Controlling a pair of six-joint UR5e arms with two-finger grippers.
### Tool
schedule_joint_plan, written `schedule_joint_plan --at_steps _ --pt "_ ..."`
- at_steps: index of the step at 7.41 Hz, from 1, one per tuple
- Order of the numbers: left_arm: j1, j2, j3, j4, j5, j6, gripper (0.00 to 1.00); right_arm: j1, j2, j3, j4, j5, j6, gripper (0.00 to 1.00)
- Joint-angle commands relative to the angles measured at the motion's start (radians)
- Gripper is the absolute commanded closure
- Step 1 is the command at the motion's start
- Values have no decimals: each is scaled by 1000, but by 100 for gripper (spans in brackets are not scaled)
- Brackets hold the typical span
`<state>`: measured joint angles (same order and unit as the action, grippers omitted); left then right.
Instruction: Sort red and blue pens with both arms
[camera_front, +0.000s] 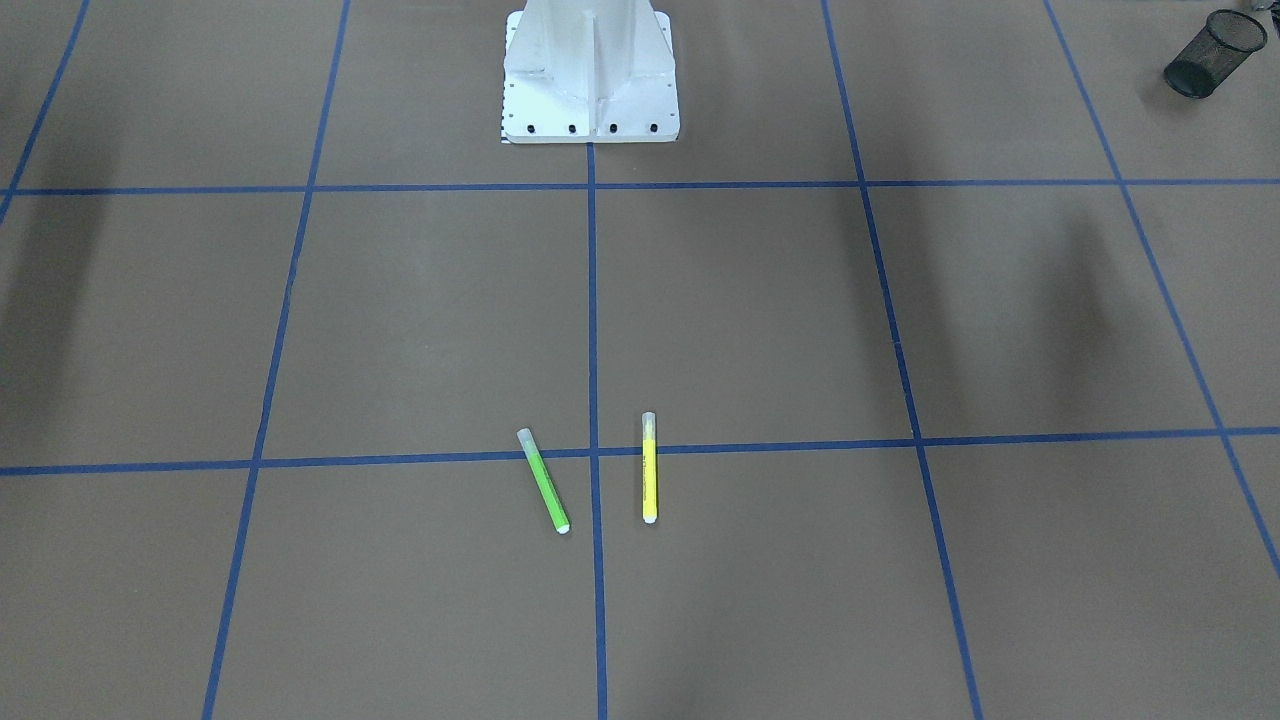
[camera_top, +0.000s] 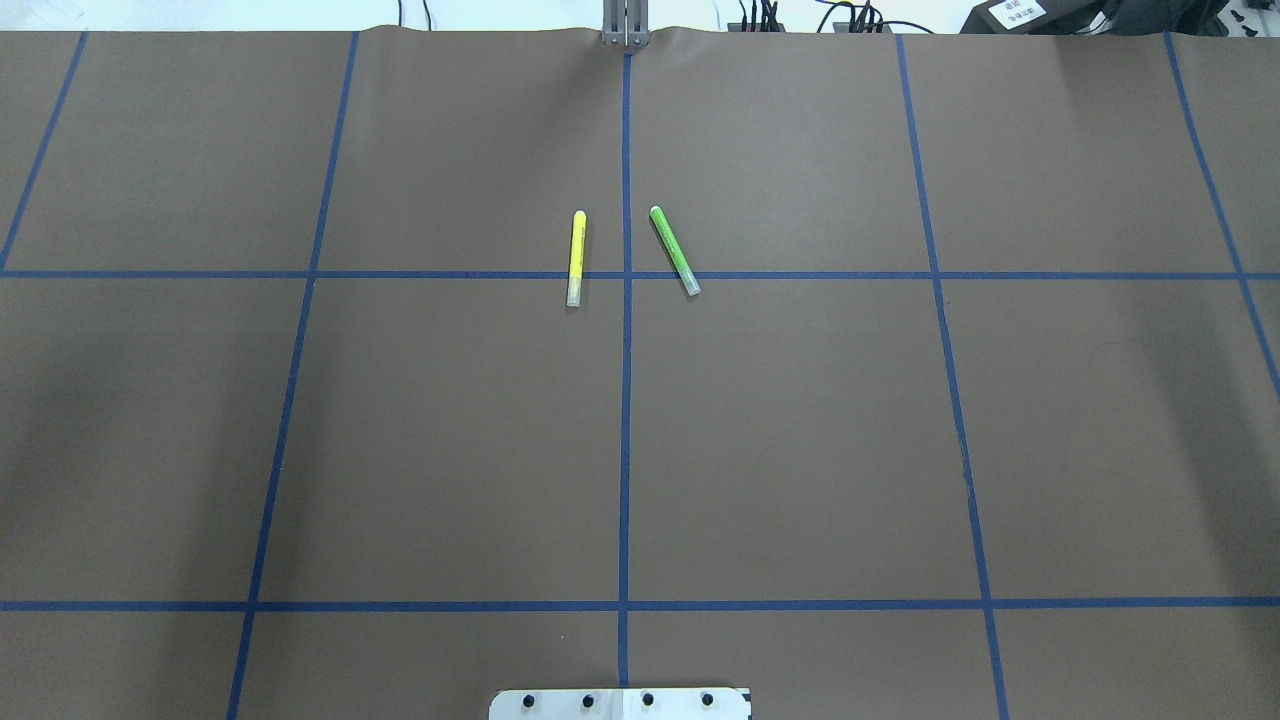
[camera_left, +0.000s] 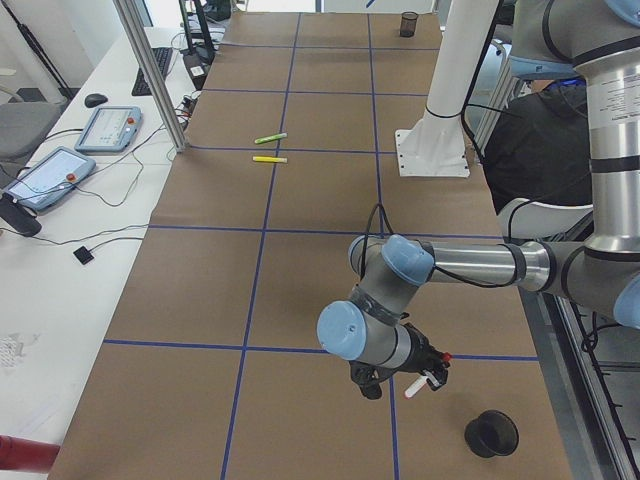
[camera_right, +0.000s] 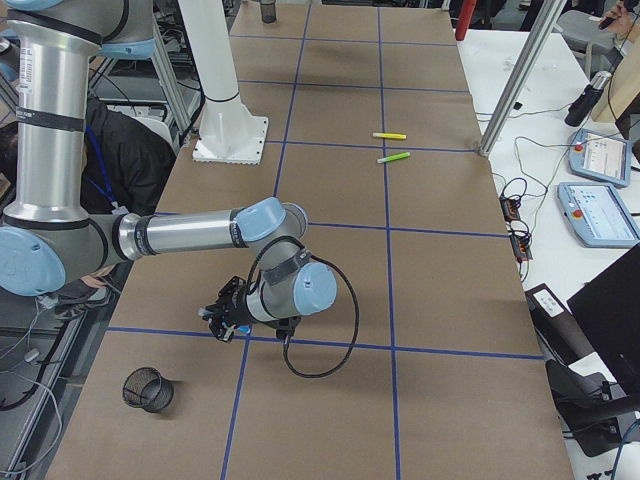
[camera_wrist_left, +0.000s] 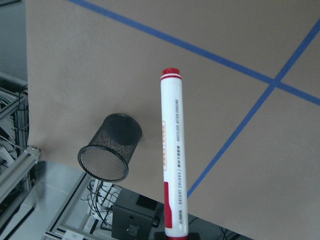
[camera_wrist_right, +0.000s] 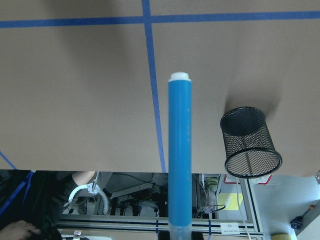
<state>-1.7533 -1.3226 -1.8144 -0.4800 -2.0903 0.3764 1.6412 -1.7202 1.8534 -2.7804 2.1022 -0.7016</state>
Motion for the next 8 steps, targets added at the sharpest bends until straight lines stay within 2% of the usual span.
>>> schedule_joint_plan --at_steps 1,2,5,7,8 --pt "-40 112 27 11 1 91 100 0 4 -17 2 28 1 100" --pt "-60 118 59 11 6 113 100 0 4 -48 2 51 -4 100" --pt "-127 114 147 3 16 122 100 2 11 -48 4 53 -10 100" --pt "-223 114 167 1 102 121 100 0 21 -45 2 56 -10 100" --pt "-233 112 194 -3 110 118 100 2 21 -40 2 56 -12 100"
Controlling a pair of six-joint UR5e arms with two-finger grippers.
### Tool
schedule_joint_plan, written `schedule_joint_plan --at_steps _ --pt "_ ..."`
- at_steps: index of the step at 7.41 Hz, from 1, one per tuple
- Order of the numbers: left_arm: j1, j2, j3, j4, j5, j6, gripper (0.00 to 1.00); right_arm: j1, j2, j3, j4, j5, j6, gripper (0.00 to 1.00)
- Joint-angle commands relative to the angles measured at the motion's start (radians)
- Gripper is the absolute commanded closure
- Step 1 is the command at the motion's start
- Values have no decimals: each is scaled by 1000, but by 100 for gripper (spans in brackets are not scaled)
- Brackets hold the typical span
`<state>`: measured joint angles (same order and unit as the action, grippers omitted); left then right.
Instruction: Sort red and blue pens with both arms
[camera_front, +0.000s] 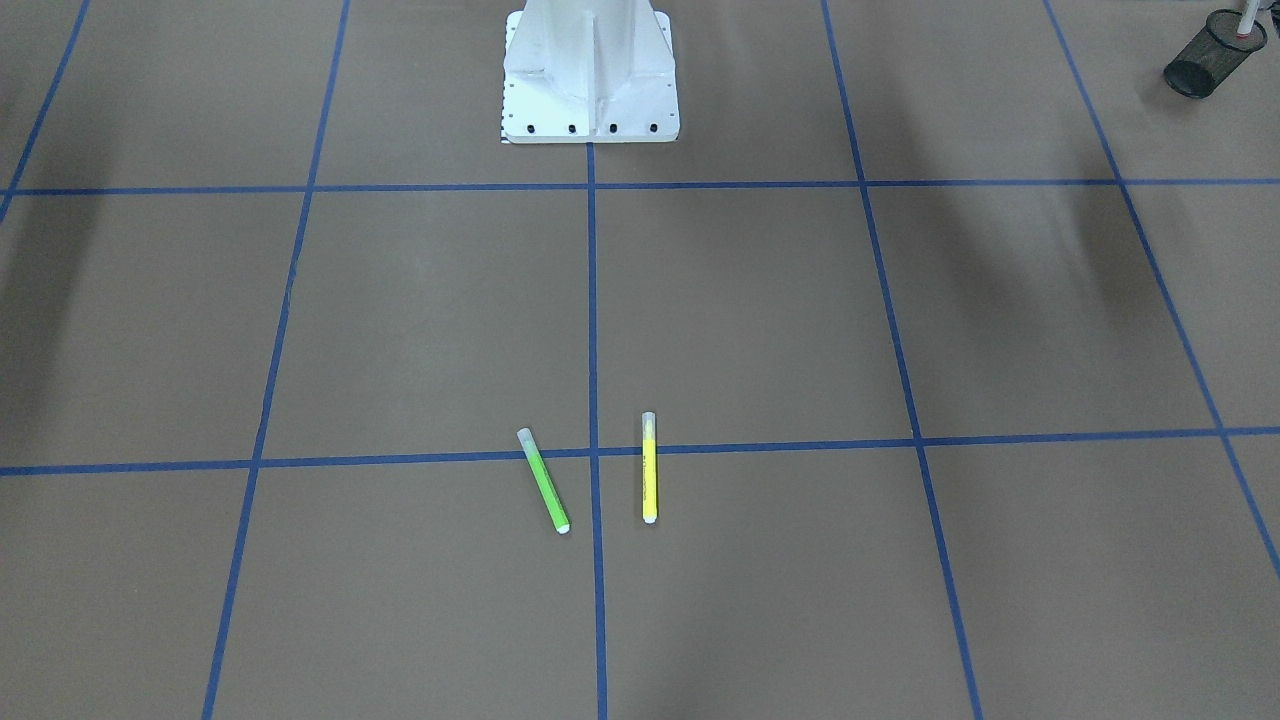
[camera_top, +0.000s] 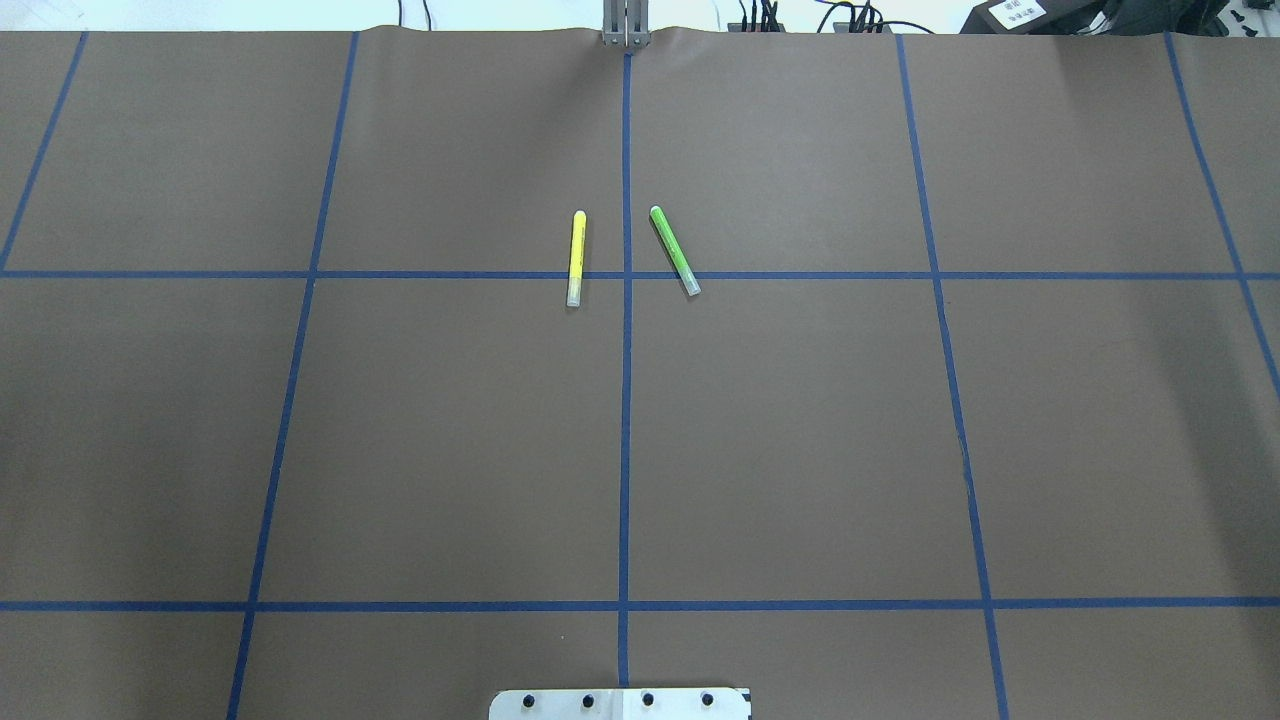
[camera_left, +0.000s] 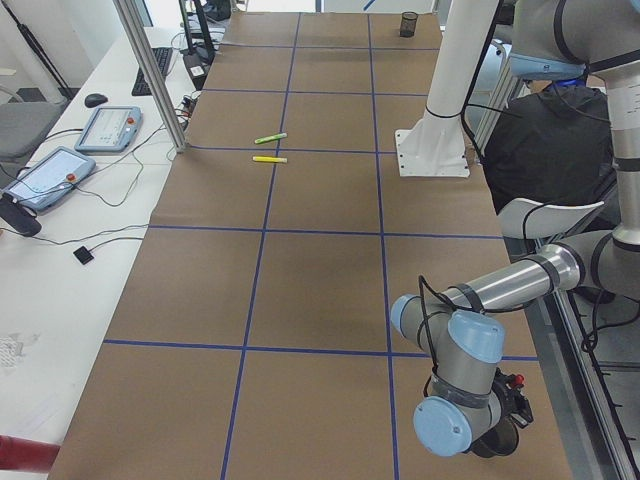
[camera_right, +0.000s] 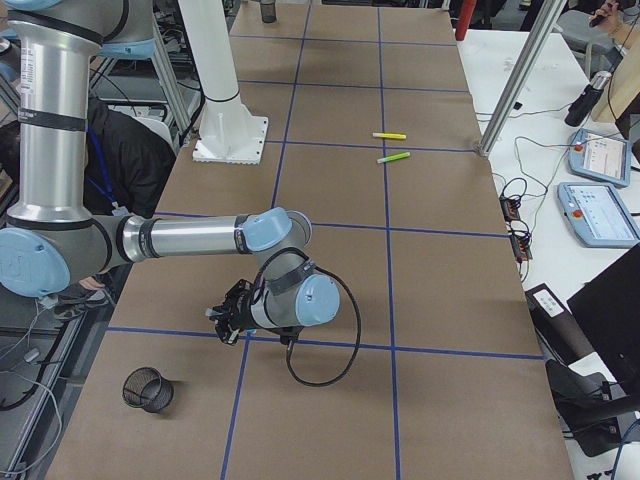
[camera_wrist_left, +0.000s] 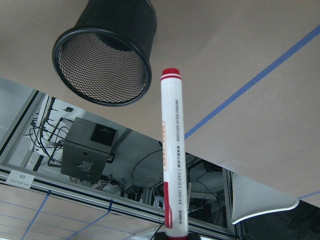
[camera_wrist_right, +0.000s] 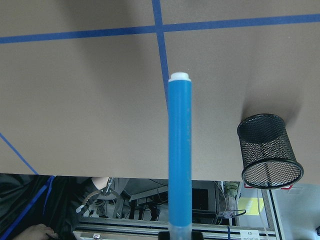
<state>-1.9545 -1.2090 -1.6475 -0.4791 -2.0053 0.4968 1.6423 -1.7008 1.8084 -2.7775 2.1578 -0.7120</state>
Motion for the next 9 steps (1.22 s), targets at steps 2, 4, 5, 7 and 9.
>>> schedule_joint_plan --at_steps 2,4,5,7,9 --pt "-44 -1 84 -56 26 -3 100 1 1 2 -2 0 -18 100" --pt "-47 -1 118 -87 26 -7 100 1 1 -3 1 -3 -29 100" --pt "-47 -7 158 -120 25 -7 100 1 1 -3 -1 -1 -29 100" --pt "-50 -9 202 -164 25 -3 100 4 3 -3 -1 2 -29 100" --pt "-52 -10 239 -190 25 -7 100 5 3 -1 -1 2 -32 100"
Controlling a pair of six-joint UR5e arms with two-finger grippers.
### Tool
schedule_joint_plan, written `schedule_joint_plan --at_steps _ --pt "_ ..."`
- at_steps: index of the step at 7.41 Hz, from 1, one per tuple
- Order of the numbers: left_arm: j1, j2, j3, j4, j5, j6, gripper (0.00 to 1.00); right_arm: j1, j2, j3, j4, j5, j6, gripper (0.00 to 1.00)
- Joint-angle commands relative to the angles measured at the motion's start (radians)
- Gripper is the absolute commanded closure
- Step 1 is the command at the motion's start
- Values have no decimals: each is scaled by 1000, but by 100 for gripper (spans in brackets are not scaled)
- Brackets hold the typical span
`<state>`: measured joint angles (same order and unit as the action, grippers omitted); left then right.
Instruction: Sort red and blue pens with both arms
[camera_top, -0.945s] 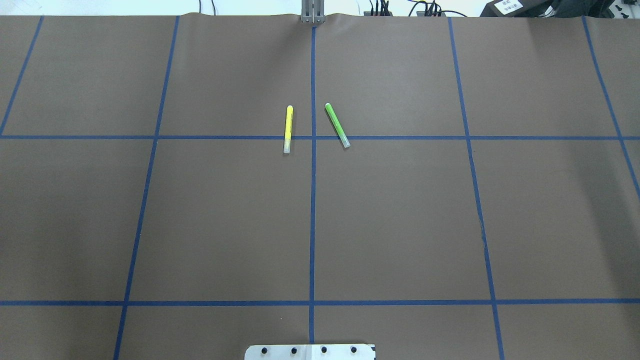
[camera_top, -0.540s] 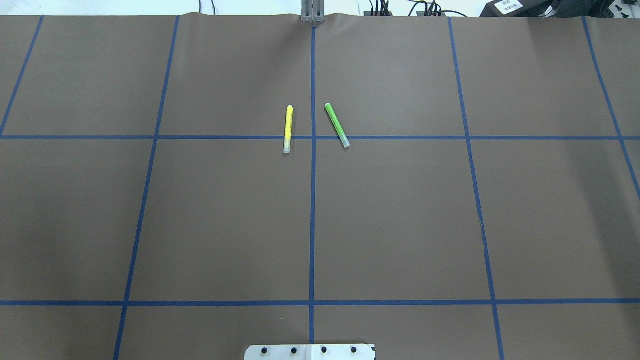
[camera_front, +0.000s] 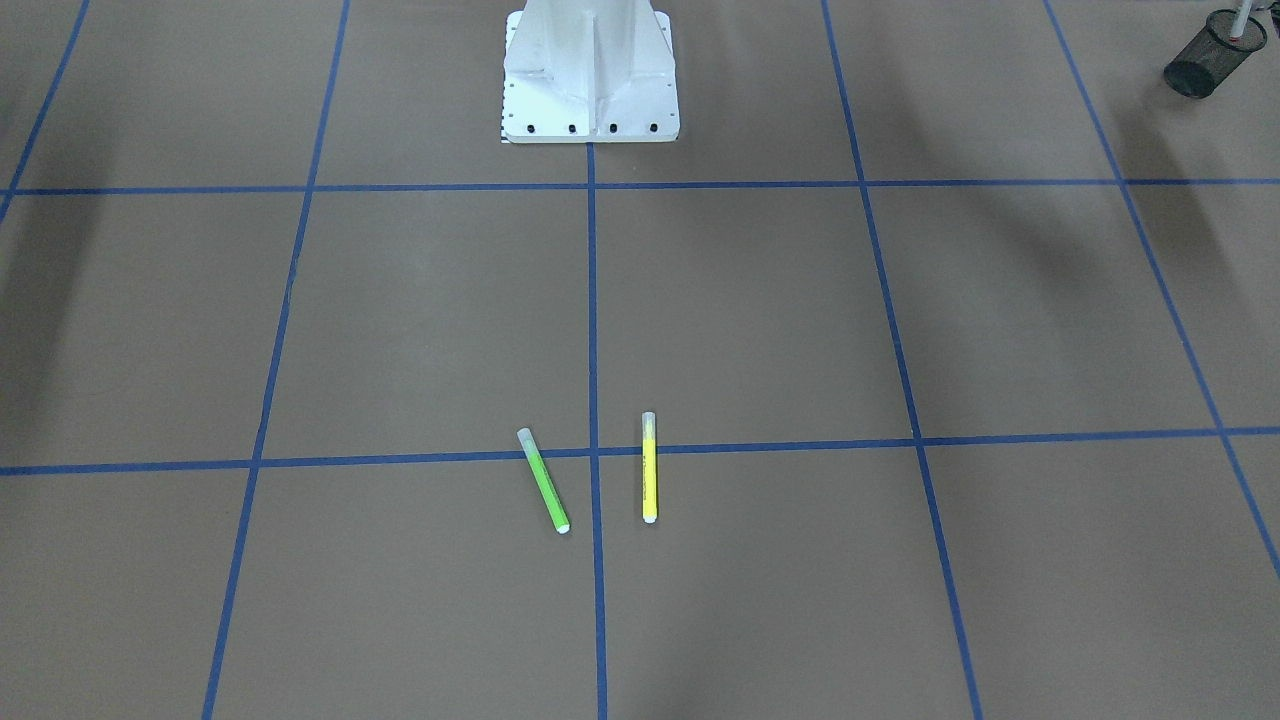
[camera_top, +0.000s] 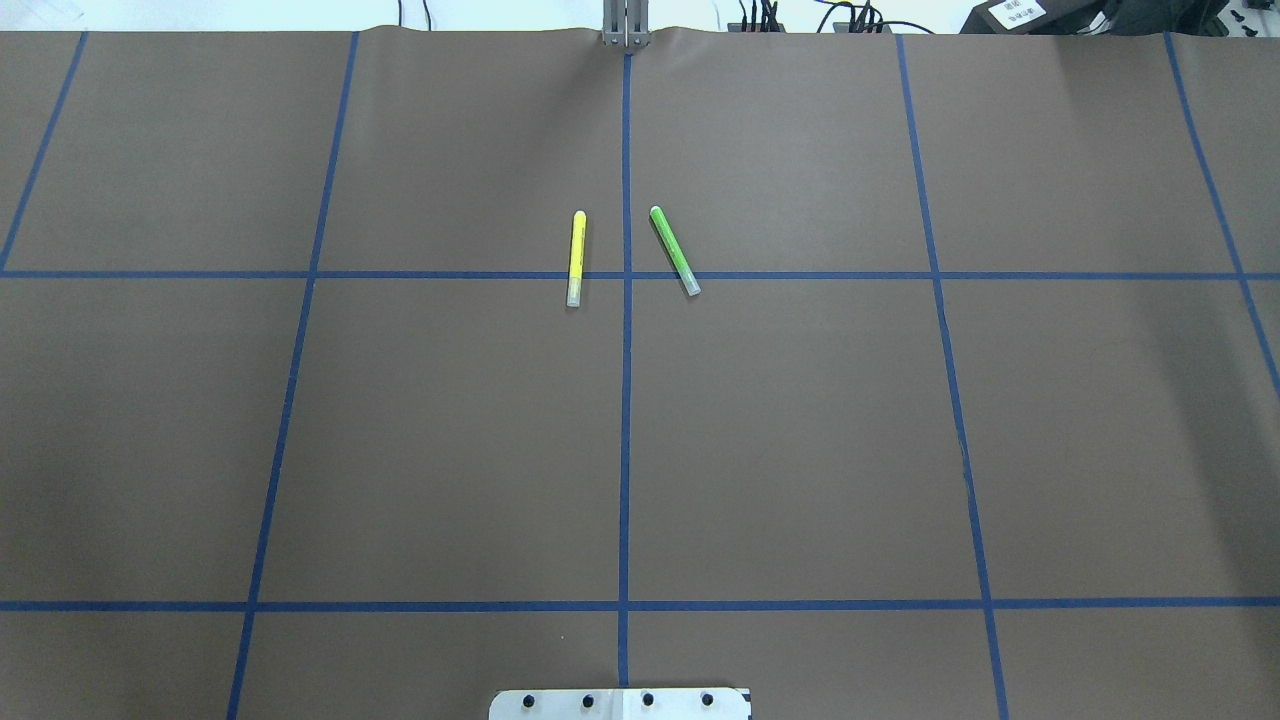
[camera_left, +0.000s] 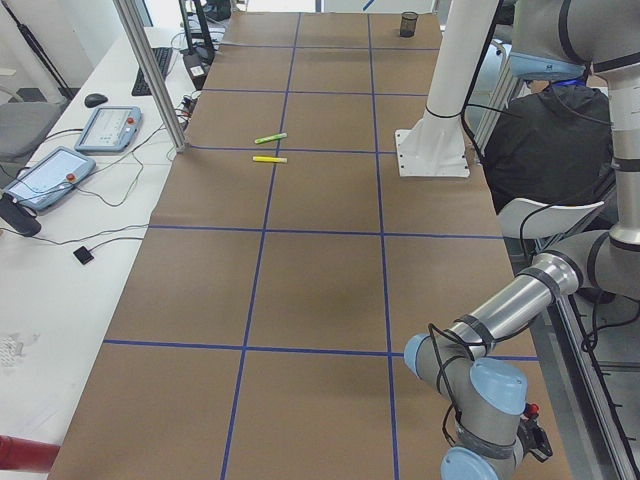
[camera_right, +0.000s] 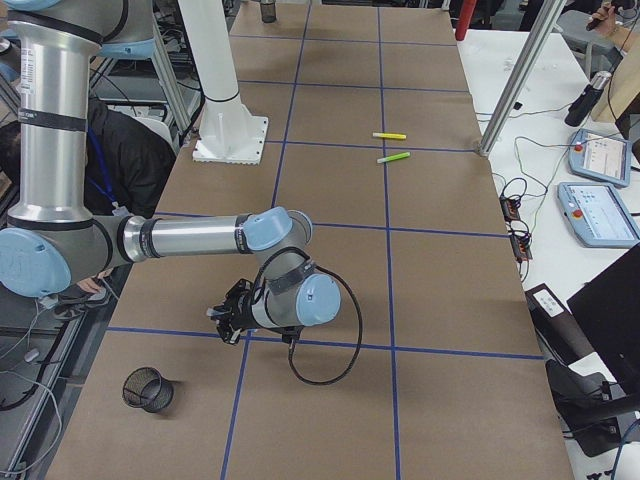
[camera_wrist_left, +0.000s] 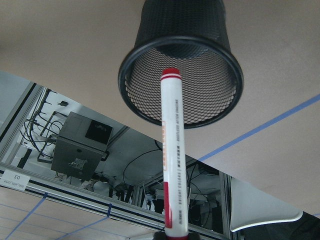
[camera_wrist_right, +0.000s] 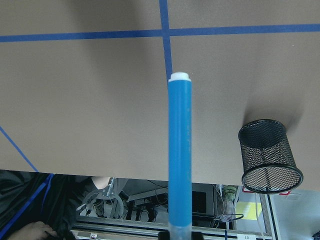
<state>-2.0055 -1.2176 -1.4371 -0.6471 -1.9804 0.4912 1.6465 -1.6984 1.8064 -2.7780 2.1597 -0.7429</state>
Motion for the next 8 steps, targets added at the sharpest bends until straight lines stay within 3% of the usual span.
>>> schedule_joint_plan --at_steps 1,2,3,4,8 --pt "-1 -12 61 -64 -2 -5 100 1 0 1 0 0 -1 100" --pt "-1 -25 76 -69 -2 -2 69 1 0 1 0 2 -1 100" --pt "-1 -25 75 -69 -6 -3 7 1 0 1 0 2 -1 100" --pt "-2 -28 73 -69 -9 -3 0 19 0 1 0 0 -3 100" --pt "-2 -196 66 -52 -46 -2 0 73 -9 7 -9 -15 -21 100"
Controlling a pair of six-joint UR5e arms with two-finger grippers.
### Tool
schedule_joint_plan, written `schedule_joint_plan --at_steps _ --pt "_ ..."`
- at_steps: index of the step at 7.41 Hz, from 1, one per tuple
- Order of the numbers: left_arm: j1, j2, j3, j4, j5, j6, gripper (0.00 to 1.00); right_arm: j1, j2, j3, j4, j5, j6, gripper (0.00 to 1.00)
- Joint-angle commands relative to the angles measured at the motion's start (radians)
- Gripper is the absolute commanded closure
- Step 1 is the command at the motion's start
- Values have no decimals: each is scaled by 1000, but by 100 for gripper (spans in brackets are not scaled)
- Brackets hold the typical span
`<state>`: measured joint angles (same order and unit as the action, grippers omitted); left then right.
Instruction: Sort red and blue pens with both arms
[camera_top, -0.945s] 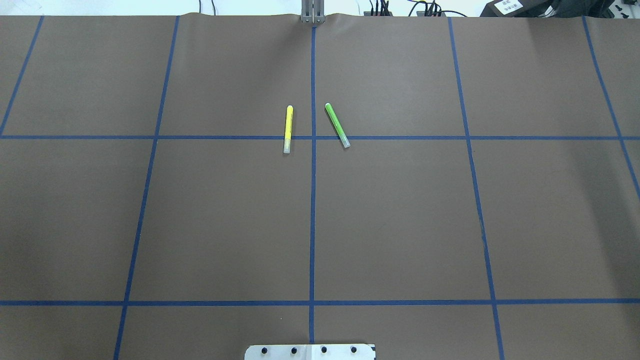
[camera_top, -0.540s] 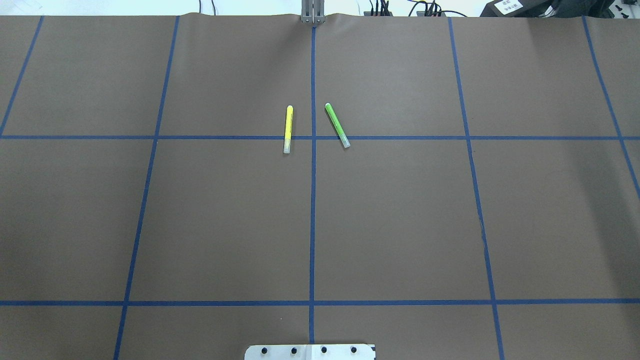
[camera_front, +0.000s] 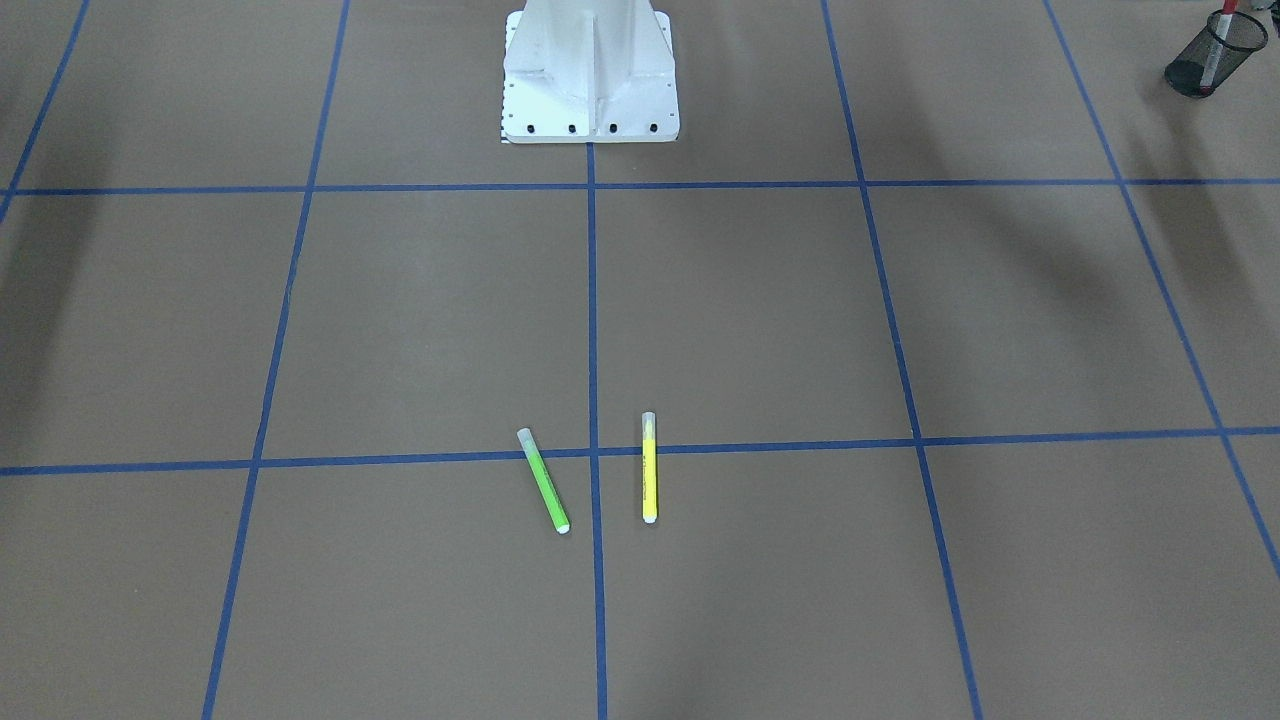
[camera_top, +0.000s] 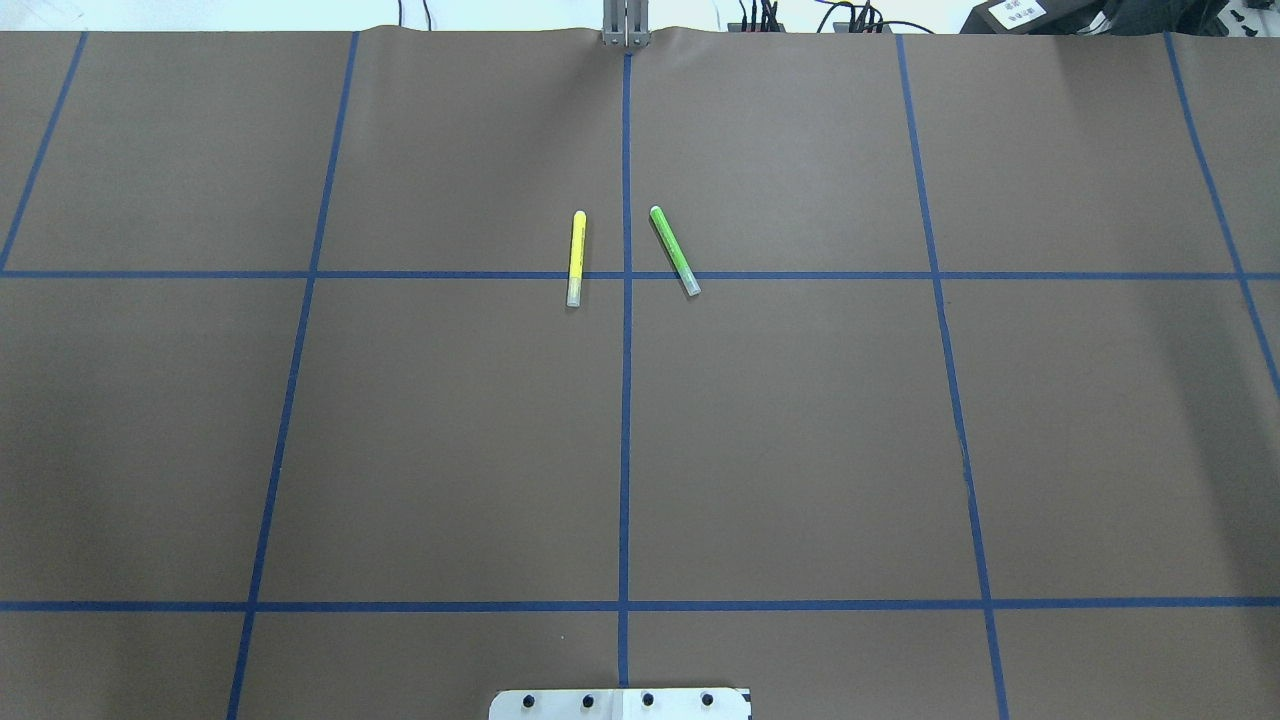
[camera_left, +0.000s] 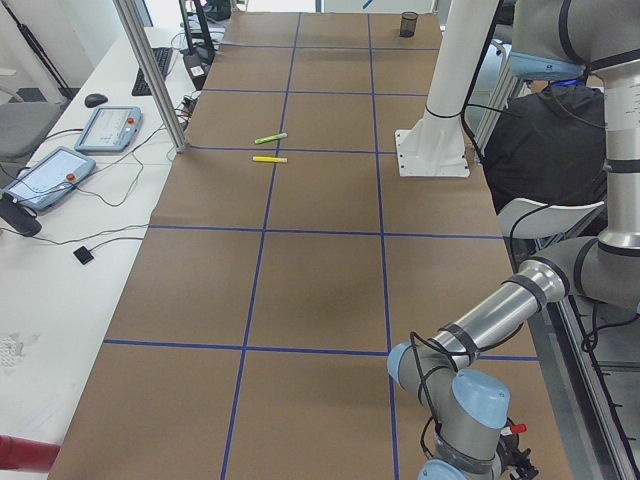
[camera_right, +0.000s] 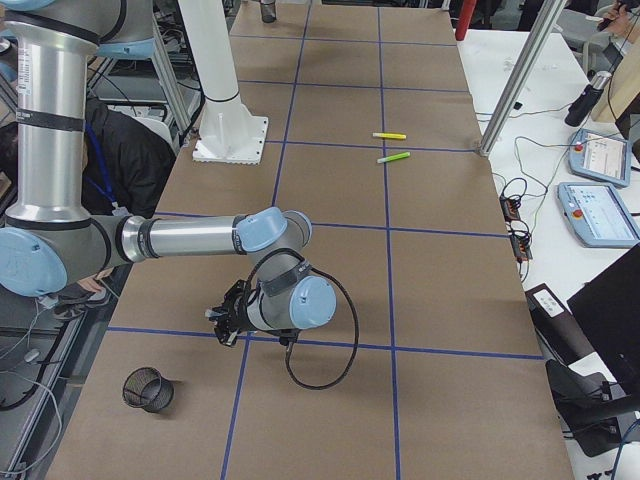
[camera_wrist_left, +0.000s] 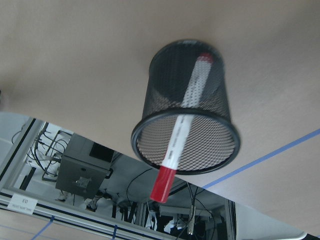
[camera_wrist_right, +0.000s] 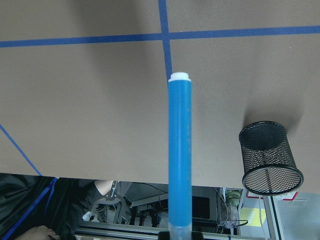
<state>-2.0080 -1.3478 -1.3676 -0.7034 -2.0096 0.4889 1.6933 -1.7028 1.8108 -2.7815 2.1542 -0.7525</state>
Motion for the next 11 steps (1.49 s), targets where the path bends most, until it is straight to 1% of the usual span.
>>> schedule_joint_plan --at_steps 1,2,3,4,5,6,7,8,9,10,11 --pt "2 -136 -7 5 -26 0 0 42 -9 -5 -10 -26 -27 100" --pt "5 -210 -8 4 -49 0 0 67 -23 -8 -13 -60 -27 100" --pt "5 -270 -8 1 -58 0 0 86 -55 -8 -13 -76 -28 100" --pt "8 -290 -46 -5 -122 0 0 95 -87 -7 -26 -86 -30 100" --pt "14 -301 -129 -2 -139 0 0 100 -119 -10 -21 -109 -33 100" --pt "46 -303 -198 2 -167 -1 0 108 -133 -27 -23 -131 -34 100" --pt "76 -304 -230 7 -222 -1 0 143 -136 -47 -23 -178 -34 100" --pt "84 -304 -252 4 -228 0 0 187 -138 -63 -24 -244 -34 100" --pt "110 -306 -319 4 -228 0 0 215 -141 -97 -18 -285 -34 100" --pt "136 -307 -373 4 -230 -1 0 221 -143 -131 -13 -292 -33 100" --pt "150 -323 -380 2 -245 -1 0 221 -150 -154 -13 -292 -28 100"
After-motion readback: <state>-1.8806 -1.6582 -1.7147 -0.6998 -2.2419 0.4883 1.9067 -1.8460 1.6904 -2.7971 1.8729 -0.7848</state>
